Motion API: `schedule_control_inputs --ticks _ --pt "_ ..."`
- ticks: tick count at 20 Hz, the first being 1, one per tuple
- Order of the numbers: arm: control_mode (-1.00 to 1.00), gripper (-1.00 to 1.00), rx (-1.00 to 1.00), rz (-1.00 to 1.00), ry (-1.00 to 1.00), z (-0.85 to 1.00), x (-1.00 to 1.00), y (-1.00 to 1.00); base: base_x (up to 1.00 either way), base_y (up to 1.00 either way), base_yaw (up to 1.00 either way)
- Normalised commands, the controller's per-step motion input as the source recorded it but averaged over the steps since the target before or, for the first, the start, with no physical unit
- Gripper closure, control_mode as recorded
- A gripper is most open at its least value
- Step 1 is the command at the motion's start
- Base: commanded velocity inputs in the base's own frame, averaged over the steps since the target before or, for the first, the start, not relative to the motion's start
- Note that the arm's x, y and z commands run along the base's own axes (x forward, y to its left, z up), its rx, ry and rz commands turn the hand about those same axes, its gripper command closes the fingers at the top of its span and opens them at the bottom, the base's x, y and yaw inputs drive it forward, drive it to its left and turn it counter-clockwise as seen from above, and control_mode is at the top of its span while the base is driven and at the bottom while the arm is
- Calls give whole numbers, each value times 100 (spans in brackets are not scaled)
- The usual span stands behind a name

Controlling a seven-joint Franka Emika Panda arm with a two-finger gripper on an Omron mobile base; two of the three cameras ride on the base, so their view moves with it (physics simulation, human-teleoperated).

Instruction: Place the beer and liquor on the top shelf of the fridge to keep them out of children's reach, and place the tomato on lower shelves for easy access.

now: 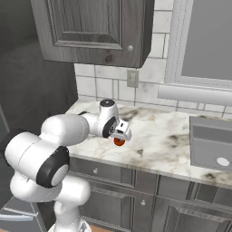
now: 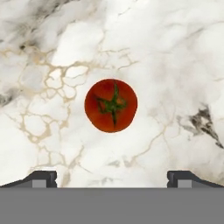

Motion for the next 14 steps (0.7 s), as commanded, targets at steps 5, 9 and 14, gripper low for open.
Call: schedule_control_inputs --ticks 5,9,14 --pt "-100 -100 0 0 0 -26 17 -2 0 0 0" --pt "-100 -100 0 0 1 -22 15 0 0 0 0" --pt "-100 -100 0 0 0 -13 24 0 0 0 0"
